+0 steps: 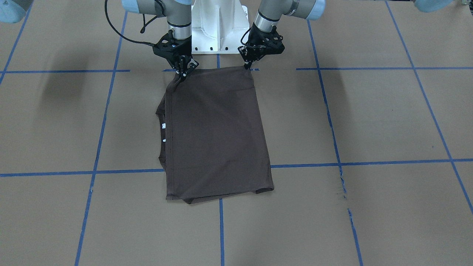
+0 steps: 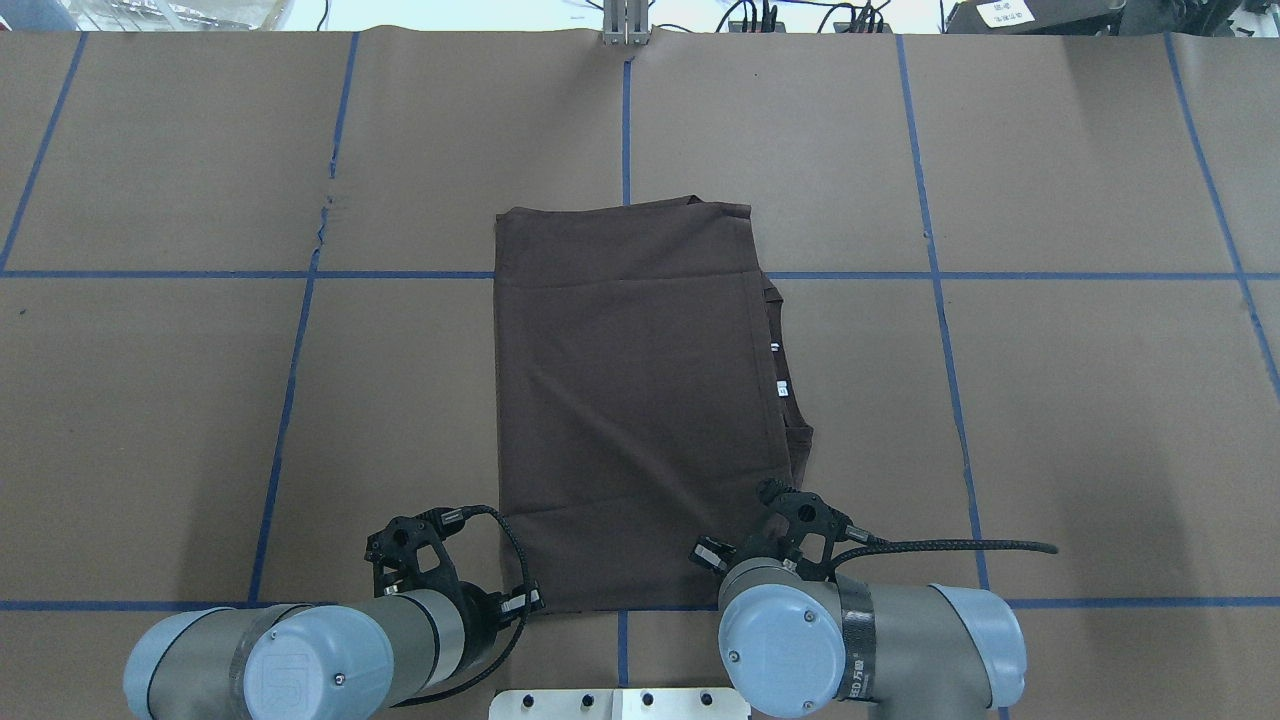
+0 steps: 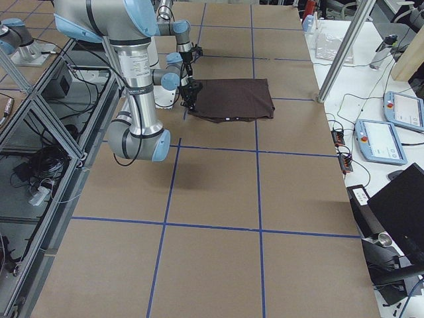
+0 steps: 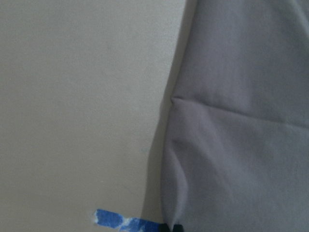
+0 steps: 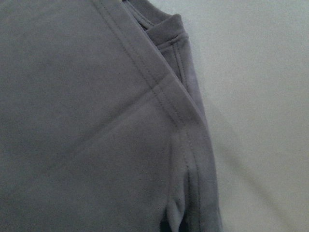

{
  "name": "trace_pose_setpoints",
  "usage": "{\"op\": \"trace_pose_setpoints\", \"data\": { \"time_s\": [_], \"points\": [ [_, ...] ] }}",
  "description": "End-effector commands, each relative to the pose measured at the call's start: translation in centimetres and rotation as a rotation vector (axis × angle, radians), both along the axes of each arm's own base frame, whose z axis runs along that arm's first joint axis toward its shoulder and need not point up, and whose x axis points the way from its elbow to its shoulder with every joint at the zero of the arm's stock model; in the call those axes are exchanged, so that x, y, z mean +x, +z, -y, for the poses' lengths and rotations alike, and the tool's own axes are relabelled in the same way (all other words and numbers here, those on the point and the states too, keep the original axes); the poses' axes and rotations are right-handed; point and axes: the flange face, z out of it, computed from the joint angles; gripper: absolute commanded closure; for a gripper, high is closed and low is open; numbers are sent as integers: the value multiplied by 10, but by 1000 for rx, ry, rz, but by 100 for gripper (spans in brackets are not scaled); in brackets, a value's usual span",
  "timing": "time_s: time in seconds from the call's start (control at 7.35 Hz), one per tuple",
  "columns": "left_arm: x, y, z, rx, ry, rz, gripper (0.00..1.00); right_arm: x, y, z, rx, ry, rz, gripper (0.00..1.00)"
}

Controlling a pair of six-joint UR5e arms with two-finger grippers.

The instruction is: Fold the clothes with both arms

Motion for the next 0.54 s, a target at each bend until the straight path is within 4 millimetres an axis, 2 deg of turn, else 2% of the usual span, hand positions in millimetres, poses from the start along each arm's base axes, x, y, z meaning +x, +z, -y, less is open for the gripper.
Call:
{"op": "trace_pose_setpoints", "data": {
  "time_s": [0.0,0.14,0.27,0.41],
  "points": [
    [0,-1,0,0,0,-1,100,1,-1,1,1,5,-1,100],
    [-1,-2,0,3,1,-4,100,2,-7,3,9,22,12,100],
    [-13,-16,4,15,8,-30,100,5,-23,11,13,36,39,100],
    [-39,-43,2,51,52,-21,100,19,-41,13,17,41,80,100]
  ]
}}
